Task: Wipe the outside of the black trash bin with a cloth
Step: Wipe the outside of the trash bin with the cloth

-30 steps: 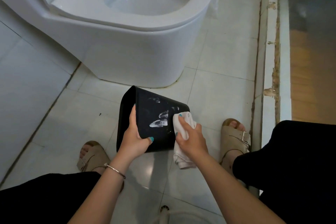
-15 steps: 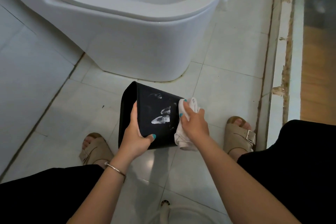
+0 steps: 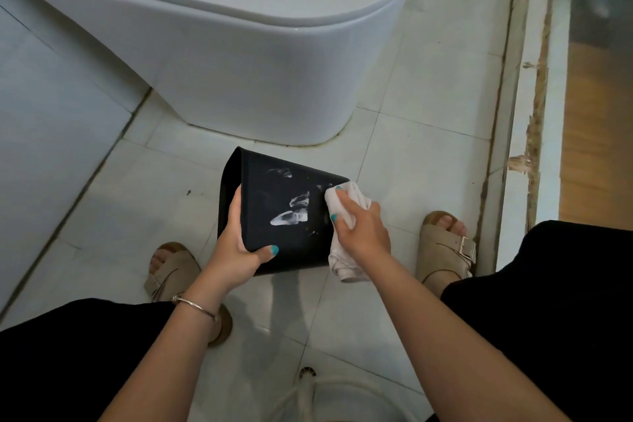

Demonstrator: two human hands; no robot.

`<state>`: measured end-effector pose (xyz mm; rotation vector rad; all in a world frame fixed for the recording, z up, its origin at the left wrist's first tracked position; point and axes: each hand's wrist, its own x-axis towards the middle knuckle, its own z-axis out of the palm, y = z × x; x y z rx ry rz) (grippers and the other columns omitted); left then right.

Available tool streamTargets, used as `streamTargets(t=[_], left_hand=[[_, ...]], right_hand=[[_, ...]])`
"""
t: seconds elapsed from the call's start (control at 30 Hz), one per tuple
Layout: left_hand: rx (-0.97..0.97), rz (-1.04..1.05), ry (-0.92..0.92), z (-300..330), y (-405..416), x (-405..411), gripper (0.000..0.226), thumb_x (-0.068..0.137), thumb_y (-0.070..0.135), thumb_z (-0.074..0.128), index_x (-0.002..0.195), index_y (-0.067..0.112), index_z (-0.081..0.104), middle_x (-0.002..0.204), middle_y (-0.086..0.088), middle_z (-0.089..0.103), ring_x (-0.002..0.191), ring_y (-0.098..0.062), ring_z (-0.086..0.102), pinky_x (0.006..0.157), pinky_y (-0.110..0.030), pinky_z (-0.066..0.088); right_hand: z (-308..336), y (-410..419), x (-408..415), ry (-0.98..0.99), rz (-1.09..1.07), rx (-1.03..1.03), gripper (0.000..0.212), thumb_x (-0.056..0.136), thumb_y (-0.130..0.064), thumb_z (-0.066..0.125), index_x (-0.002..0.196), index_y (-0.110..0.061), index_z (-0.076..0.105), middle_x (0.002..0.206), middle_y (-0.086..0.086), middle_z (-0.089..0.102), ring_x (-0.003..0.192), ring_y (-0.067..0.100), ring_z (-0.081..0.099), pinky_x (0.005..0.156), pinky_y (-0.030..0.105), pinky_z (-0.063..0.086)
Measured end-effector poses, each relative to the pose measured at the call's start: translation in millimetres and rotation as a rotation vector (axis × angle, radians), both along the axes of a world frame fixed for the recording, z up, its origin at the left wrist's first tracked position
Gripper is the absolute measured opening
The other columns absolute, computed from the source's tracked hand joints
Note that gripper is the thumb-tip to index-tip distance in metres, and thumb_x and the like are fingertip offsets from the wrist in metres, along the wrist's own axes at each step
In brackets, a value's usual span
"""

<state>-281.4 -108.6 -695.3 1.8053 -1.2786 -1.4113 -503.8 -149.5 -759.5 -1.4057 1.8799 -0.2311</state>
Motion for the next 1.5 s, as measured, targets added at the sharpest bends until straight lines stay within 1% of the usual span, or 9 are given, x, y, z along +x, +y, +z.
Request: streamTargets(t=[0.1, 0.27, 0.4, 0.6, 0.7, 0.8, 1.0, 1.23, 1.5], left_hand=[[-0.009, 0.019, 0.009, 0.0, 2.3, 0.0, 0.113, 0.078, -0.005, 0.074, 0.148, 0.05, 0.003, 0.142, 0.017, 0.041, 0.128, -0.002, 0.044, 0.104, -0.03, 0.042], [-0.057, 0.089, -0.071, 1.6, 7.2, -13.6, 0.113, 0.079, -0.001, 0.075, 0.151, 0.045, 0.0, 0.146, 0.015, 0.035, 0.126, -0.003, 0.04, 0.09, -0.013, 0.041], [-0.051, 0.085, -0.087, 3.1, 9.9, -12.4, 0.119, 0.082, -0.001, 0.072, 0.147, 0.051, -0.013, 0.141, 0.023, 0.028, 0.123, 0.002, 0.038, 0.094, -0.016, 0.038], [-0.039, 0.029, -0.078, 6.4, 1.9, -5.3, 0.117, 0.082, -0.006, 0.069, 0.147, 0.053, -0.009, 0.14, 0.021, 0.034, 0.119, 0.0, 0.044, 0.093, -0.015, 0.039], [-0.036, 0.022, -0.082, 7.8, -1.9, -3.9, 0.117, 0.081, -0.005, 0.07, 0.147, 0.053, -0.008, 0.139, 0.019, 0.037, 0.118, -0.003, 0.046, 0.094, -0.021, 0.041], [-0.037, 0.01, -0.092, 5.6, -5.8, -2.4, 0.118, 0.08, -0.004, 0.071, 0.147, 0.054, -0.008, 0.141, 0.016, 0.039, 0.119, -0.006, 0.047, 0.089, -0.017, 0.042], [-0.008, -0.021, -0.065, 1.1, -11.2, 9.1, 0.12, 0.08, -0.004, 0.072, 0.144, 0.059, -0.007, 0.149, 0.011, 0.035, 0.131, -0.01, 0.041, 0.096, -0.027, 0.045], [0.016, -0.012, -0.031, -3.2, -7.2, 15.5, 0.119, 0.08, -0.007, 0.071, 0.142, 0.062, -0.004, 0.131, 0.034, 0.041, 0.109, 0.015, 0.05, 0.089, -0.018, 0.046], [-0.03, 0.064, -0.042, -3.9, -0.9, 5.1, 0.12, 0.078, -0.01, 0.07, 0.145, 0.058, -0.003, 0.145, 0.016, 0.039, 0.121, -0.004, 0.049, 0.092, -0.021, 0.047]], right_hand=[[-1.3, -15.2, -1.6, -0.016, -0.012, -0.006, 0.048, 0.095, -0.043, 0.048, 0.138, -0.058, 0.033, 0.129, 0.003, 0.034, 0.105, 0.028, 0.056, 0.086, 0.037, 0.047], [-4.4, -16.0, -5.3, 0.015, 0.009, -0.006, 0.049, 0.094, -0.044, 0.048, 0.138, -0.059, 0.031, 0.13, 0.003, 0.033, 0.103, 0.028, 0.057, 0.083, 0.038, 0.048], [-0.9, -15.0, -2.5, 0.034, 0.042, -0.002, 0.049, 0.096, -0.044, 0.046, 0.139, -0.059, 0.029, 0.131, 0.003, 0.031, 0.097, 0.027, 0.057, 0.078, 0.037, 0.049], [5.5, -6.8, 0.9, 0.069, 0.147, -0.048, 0.051, 0.097, -0.039, 0.043, 0.142, -0.057, 0.026, 0.131, 0.005, 0.03, 0.082, 0.026, 0.054, 0.07, 0.034, 0.049], [7.0, 8.3, 3.2, 0.021, 0.147, -0.047, 0.052, 0.097, -0.037, 0.045, 0.142, -0.056, 0.027, 0.132, 0.005, 0.029, 0.086, 0.029, 0.057, 0.073, 0.033, 0.049], [8.2, 32.6, 2.3, -0.004, 0.168, -0.046, 0.052, 0.096, -0.036, 0.046, 0.141, -0.057, 0.029, 0.133, 0.003, 0.028, 0.087, 0.027, 0.057, 0.072, 0.029, 0.046], [16.2, 28.1, 4.1, 0.085, 0.218, -0.009, 0.051, 0.097, -0.038, 0.043, 0.141, -0.058, 0.026, 0.134, 0.003, 0.028, 0.087, 0.026, 0.055, 0.072, 0.031, 0.046], [23.0, -46.7, 6.6, 0.218, 0.28, -0.049, 0.05, 0.098, -0.034, 0.038, 0.142, -0.054, 0.026, 0.127, 0.008, 0.034, 0.072, 0.025, 0.046, 0.067, 0.033, 0.041], [21.5, -34.0, 13.4, 0.155, 0.289, -0.041, 0.055, 0.097, -0.033, 0.04, 0.146, -0.05, 0.022, 0.126, 0.009, 0.033, 0.067, 0.025, 0.048, 0.063, 0.03, 0.041]])
